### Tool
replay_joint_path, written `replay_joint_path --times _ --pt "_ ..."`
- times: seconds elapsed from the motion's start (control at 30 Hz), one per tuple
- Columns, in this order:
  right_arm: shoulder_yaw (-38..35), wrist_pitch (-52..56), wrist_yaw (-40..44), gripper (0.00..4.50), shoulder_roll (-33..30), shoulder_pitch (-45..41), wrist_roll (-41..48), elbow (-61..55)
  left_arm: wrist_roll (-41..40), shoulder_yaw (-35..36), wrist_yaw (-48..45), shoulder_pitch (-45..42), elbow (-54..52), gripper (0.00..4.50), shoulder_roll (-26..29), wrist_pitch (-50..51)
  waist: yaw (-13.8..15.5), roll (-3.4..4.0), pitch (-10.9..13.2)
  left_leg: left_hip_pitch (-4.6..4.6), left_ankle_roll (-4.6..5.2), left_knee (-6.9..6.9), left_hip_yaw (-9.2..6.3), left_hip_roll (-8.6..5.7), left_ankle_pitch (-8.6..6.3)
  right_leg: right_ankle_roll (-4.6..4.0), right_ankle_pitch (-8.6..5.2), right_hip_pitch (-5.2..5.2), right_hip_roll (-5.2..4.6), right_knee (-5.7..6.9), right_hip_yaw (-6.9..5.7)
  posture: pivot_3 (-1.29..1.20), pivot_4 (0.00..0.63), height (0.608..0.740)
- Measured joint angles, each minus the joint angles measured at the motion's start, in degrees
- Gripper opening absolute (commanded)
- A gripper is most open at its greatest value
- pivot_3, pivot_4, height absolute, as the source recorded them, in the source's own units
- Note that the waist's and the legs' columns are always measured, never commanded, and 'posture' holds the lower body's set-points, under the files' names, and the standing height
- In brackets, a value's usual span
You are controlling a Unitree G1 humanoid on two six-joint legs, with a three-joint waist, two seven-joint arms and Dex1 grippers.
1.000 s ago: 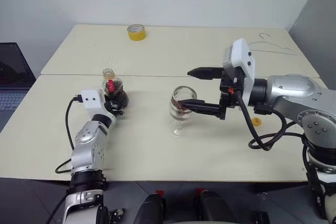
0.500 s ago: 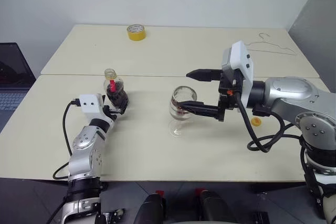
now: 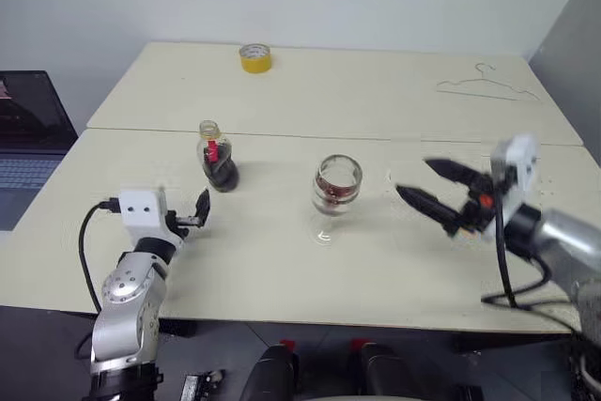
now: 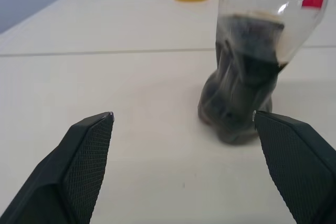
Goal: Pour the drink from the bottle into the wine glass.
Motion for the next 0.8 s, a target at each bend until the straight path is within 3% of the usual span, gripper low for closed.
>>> replay_joint_path --times 0.1,0.2,0.43,0.63,0.8 --pt "2.2 -10.2 1.9 4.5 2.4 8.7 -7.9 0.2 0.0 -1.0 0.3 2.2 -2.6 4.49 -0.5 1.7 -0.4 0.03 0.0 0.19 0.0 -0.07 0.04 0.12 0.0 0.01 -0.01 0.09 0.11 0.02 0.02 0.0 0.15 0.74" --pt "6.9 -20.9 0.9 4.5 9.1 15.0 -16.5 4.7 -0.1 -1.9 -0.7 5.1 -5.9 4.49 -1.1 1.8 -0.5 0.04 -0.1 0.22 -0.04 -0.11 0.09 0.19 0.0 -0.01 -0.02 0.1 0.17 -0.03 0.07 0.0 0.15 0.74" --pt "9.4 -44.6 -13.4 4.5 22.7 13.9 -35.4 22.7 2.3 -3.6 1.3 7.4 -8.2 4.49 -3.6 0.1 -0.2 0.1 -0.1 0.22 -0.15 -0.1 0.09 0.15 0.05 -0.01 -0.02 0.1 0.14 -0.04 0.08 0.0 0.15 0.74" --pt "9.8 -51.9 -17.8 4.5 27.6 13.7 -37.8 28.0 4.2 -5.1 3.1 7.7 -9.3 4.49 -5.2 -0.4 -0.3 0.16 -0.1 0.23 -0.25 -0.1 0.1 0.14 0.11 -0.01 -0.02 0.11 0.14 -0.03 0.1 0.0 0.15 0.74" --pt "9.8 -52.9 -18.3 4.5 27.8 13.3 -37.8 29.3 5.1 -5.5 3.1 8.3 -9.5 4.49 -5.8 -1.6 -0.3 0.18 -0.1 0.23 -0.08 -0.1 0.1 0.14 0.01 -0.01 -0.01 0.11 0.14 -0.03 0.09 0.0 0.15 0.74"
